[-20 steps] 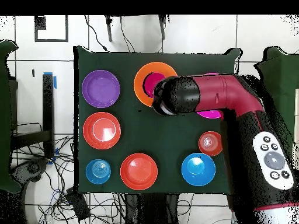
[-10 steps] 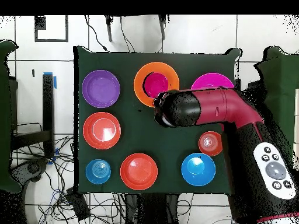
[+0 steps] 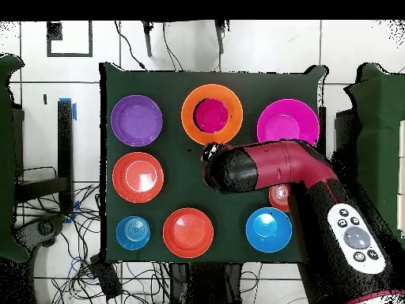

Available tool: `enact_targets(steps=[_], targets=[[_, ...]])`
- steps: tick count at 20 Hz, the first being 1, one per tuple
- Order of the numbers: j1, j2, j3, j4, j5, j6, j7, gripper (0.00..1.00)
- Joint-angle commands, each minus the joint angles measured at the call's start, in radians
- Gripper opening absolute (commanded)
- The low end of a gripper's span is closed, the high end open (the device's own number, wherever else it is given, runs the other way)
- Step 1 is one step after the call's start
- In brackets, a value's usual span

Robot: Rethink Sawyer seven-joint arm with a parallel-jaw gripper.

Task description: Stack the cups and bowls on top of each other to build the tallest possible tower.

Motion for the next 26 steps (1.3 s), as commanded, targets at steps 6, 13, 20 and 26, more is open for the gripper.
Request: enact_targets(steps=[6,13,20,26], targets=[[-0.042,0.027,-0.017,0.194,-0.124,-0.087,-0.146,1.00],[-0.037,0.065,-0.041,0.202,-0.206,-0.149,-0.098,1.00],[-0.015,0.129,-0.076,0.172,-0.261,-0.194,-0.050,1.00],[-0.025,0.181,-0.092,0.142,-0.283,-0.219,-0.067,1.00]])
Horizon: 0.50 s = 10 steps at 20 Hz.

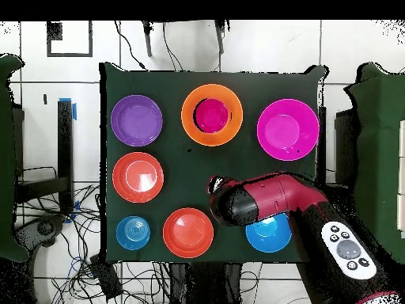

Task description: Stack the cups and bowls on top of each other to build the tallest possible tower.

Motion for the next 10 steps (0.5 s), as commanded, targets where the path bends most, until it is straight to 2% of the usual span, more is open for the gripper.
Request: enact_targets(steps=[1,10], targets=[[0.017,0.122,-0.050,-0.013,-0.110,-0.068,-0.072,1.00],[-0.034,0.169,-0.030,-0.044,-0.127,-0.054,-0.135,1.00]])
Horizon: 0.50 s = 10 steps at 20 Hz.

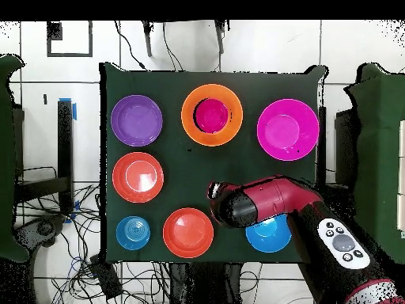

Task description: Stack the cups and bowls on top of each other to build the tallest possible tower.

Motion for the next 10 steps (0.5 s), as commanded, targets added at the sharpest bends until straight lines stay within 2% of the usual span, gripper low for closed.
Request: enact_targets(steps=[1,10], targets=[[-0.027,0.088,-0.014,-0.045,-0.087,-0.025,-0.143,1.00],[-0.117,0.072,0.094,-0.092,-0.031,0.098,-0.312,1.00]])
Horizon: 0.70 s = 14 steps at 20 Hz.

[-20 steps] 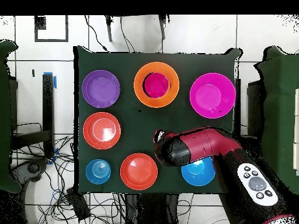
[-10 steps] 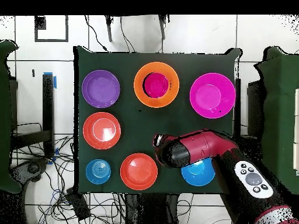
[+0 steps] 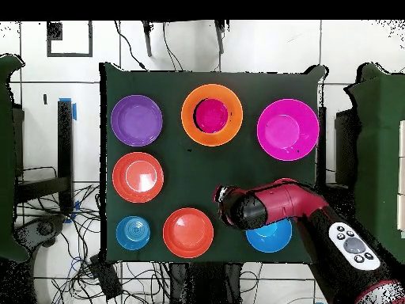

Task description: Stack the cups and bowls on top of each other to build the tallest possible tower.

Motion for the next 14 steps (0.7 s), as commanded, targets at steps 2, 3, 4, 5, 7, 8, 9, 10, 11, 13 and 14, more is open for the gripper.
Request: enact_targets(steps=[2,3,4,5,7,8,9,10,11,13,14], targets=[[-0.056,0.022,0.101,-0.102,-0.019,0.119,-0.328,1.00],[-0.059,0.022,0.111,-0.110,-0.016,0.129,-0.337,1.00],[-0.061,0.022,0.120,-0.117,-0.013,0.140,-0.347,1.00],[-0.063,0.021,0.128,-0.123,-0.010,0.151,-0.353,1.00],[-0.065,0.016,0.147,-0.133,-0.003,0.171,-0.368,1.00],[-0.062,0.015,0.153,-0.141,0.005,0.189,-0.371,1.00],[-0.061,0.016,0.157,-0.148,0.008,0.199,-0.372,1.00],[-0.058,0.015,0.161,-0.156,0.011,0.212,-0.375,1.00],[-0.055,0.015,0.165,-0.164,0.015,0.224,-0.378,1.00],[-0.050,0.011,0.172,-0.174,0.025,0.243,-0.383,1.00],[-0.047,0.011,0.175,-0.185,0.032,0.258,-0.387,1.00]])
